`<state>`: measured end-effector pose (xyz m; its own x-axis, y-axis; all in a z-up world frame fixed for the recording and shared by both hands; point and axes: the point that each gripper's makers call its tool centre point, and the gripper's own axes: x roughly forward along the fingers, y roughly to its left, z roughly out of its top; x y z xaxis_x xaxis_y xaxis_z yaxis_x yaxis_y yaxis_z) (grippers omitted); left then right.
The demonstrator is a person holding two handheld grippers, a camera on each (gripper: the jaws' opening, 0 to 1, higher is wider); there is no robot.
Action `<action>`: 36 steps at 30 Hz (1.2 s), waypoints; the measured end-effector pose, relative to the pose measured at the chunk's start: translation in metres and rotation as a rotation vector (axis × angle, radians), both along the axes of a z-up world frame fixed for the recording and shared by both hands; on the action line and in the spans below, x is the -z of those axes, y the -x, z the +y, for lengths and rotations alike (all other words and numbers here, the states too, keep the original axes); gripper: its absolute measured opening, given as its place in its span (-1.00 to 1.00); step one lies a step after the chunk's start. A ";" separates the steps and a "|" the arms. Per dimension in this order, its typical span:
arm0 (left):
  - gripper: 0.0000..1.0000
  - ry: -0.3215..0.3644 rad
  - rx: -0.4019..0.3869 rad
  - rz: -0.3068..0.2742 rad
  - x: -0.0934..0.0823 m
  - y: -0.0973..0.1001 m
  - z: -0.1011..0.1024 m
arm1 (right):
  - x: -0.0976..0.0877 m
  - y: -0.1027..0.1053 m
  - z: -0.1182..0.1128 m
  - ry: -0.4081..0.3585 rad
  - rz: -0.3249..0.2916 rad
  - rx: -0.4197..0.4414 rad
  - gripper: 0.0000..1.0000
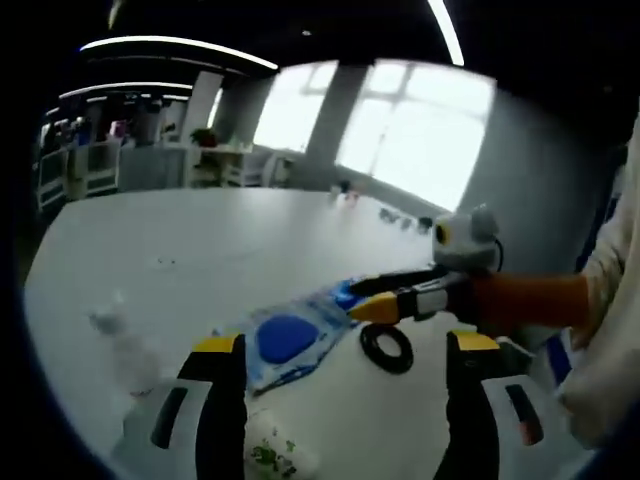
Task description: Arrange the tabletop items into an orderly group along one side of the table until the central work area is clear of visible clutter.
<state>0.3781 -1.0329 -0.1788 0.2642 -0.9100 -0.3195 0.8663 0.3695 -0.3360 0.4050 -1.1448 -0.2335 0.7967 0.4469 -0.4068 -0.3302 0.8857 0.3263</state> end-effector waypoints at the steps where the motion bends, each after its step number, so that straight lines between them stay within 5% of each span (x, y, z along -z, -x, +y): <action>1: 0.60 0.005 -0.001 -0.015 -0.003 0.001 0.004 | -0.003 0.000 0.001 -0.008 -0.006 -0.006 0.04; 21: 0.58 0.105 -0.055 -0.014 -0.040 0.040 0.087 | -0.018 0.001 0.078 0.082 -0.008 -0.402 0.06; 36: 0.59 0.122 -0.073 -0.007 -0.041 0.058 0.122 | 0.011 0.001 0.138 0.209 0.098 -0.783 0.08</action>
<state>0.3202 -0.9108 -0.1382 0.3331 -0.9201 -0.2059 0.8409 0.3887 -0.3765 0.4037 -1.0064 -0.2449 0.2421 0.7664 -0.5950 -0.8572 0.4562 0.2388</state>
